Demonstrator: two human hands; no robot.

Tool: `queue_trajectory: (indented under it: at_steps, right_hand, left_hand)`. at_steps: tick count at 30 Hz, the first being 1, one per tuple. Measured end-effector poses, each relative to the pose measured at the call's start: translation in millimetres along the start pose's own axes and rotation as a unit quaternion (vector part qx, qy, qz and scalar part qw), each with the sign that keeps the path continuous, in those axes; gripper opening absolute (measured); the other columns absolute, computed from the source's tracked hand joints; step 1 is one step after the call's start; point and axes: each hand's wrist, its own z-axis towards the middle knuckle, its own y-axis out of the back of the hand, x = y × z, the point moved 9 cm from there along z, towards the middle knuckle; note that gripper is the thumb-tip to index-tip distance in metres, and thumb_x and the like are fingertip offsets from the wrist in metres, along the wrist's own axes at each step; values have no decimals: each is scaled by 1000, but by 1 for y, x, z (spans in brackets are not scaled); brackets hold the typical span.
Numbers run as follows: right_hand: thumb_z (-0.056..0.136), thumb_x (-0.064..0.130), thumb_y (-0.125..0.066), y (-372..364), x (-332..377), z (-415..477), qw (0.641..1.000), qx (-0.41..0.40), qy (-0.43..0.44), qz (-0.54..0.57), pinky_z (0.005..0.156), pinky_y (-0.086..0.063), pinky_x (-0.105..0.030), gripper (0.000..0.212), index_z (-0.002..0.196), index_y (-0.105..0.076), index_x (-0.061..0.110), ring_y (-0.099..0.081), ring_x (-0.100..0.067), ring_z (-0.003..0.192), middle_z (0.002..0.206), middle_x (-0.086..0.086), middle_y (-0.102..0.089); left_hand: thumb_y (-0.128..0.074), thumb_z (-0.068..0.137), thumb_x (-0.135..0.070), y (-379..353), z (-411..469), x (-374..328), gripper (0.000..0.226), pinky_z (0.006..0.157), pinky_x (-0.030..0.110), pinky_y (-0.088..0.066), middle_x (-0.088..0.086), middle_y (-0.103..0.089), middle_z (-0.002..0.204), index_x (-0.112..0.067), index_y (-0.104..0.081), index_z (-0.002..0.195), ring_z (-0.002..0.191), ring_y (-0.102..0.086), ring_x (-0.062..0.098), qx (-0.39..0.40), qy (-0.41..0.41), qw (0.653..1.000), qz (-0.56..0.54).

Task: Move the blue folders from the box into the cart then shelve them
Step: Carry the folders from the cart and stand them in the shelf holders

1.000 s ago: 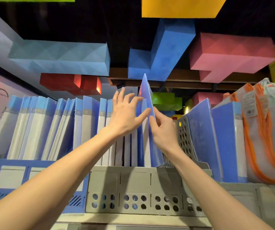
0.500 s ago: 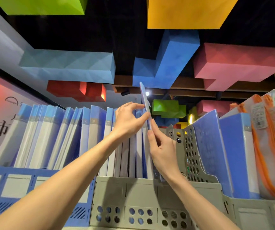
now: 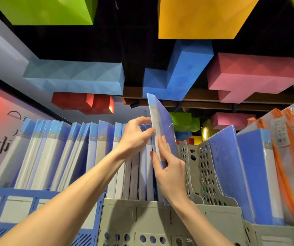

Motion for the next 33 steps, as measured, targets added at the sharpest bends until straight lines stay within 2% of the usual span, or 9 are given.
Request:
queue_trajectory:
  at_steps: [3, 7, 11, 18, 22, 25, 27, 30, 33]
  right_hand:
    - [96, 19, -63, -3, 3, 0, 1000, 0, 9, -3, 113, -24, -8, 57, 148, -41, 29, -24, -4, 147, 154, 14, -37]
    - [96, 17, -64, -3, 3, 0, 1000, -5, 14, 2, 112, -23, -6, 58, 147, -41, 30, -25, -7, 148, 154, 13, -38]
    - [96, 18, -64, -2, 2, 1, 1000, -3, 14, 4, 113, -24, -8, 58, 148, -42, 30, -27, -7, 147, 154, 14, -39]
    - [94, 20, -67, 0, 4, 1, 1000, 12, 3, -4, 117, -29, -24, 63, 150, -39, 30, -29, -10, 147, 154, 12, -39]
    - [91, 34, -70, 1, -1, 7, 994, 48, -66, -68, 120, -28, -43, 90, 158, -10, 32, -28, -21, 149, 161, 5, -31]
    - [97, 33, -58, 8, -12, 13, 985, 30, -120, -118, 102, -48, -47, 82, 159, -4, 32, -56, -33, 123, 142, -13, -54]
    - [100, 18, -50, 12, -9, 11, 982, 31, -116, -149, 90, -53, -47, 74, 159, -6, 26, -61, -31, 104, 120, -16, -59]
    - [95, -2, -54, 33, -7, 10, 978, 34, -124, -164, 86, -50, -34, 74, 156, -16, 15, -55, -19, 98, 109, -5, -51]
    - [101, 6, -48, 61, 9, 21, 979, 21, -98, -177, 70, -46, -27, 51, 148, -29, 11, -57, -18, 88, 105, -7, -57]
  left_hand:
    - [-64, 93, -10, 1, -3, -4, 29, 88, 18, -49, -2, -68, 123, -12, -69, 122, 118, -61, 12, 5, -4, 1000, -17]
    - [-63, 95, -10, 2, -4, -8, 24, 91, 24, -50, -7, -67, 118, -17, -68, 117, 112, -62, 8, 8, -3, 1000, -23]
    - [-63, 96, -14, 1, -6, -12, 24, 75, 12, -48, -9, -65, 115, -19, -66, 119, 106, -62, 5, 11, -4, 1000, -18]
    - [-63, 95, -13, 2, -6, -10, 30, 74, 12, -49, -1, -66, 122, -12, -66, 126, 110, -63, 12, 7, 0, 1000, -2]
    - [-65, 95, -17, -4, -3, -15, 31, 75, 9, -53, -5, -67, 123, -13, -68, 125, 101, -62, 1, 13, -7, 1000, 9]
    - [-65, 91, -19, -15, 3, -24, 35, 105, 35, -48, -4, -68, 126, -18, -70, 125, 117, -58, 5, 18, -20, 998, 59]
    - [-66, 91, -22, -28, 4, -38, 35, 109, 44, -45, -2, -66, 131, -18, -69, 126, 124, -56, 12, 36, -27, 996, 81]
    - [-64, 96, -26, -51, 3, -63, 37, 109, 36, -41, -1, -61, 139, -17, -64, 133, 130, -51, 12, 75, -42, 993, 79]
    - [-58, 101, -29, -63, 3, -80, 40, 100, 25, -34, -2, -53, 147, -19, -58, 139, 133, -45, 7, 95, -47, 993, 44]
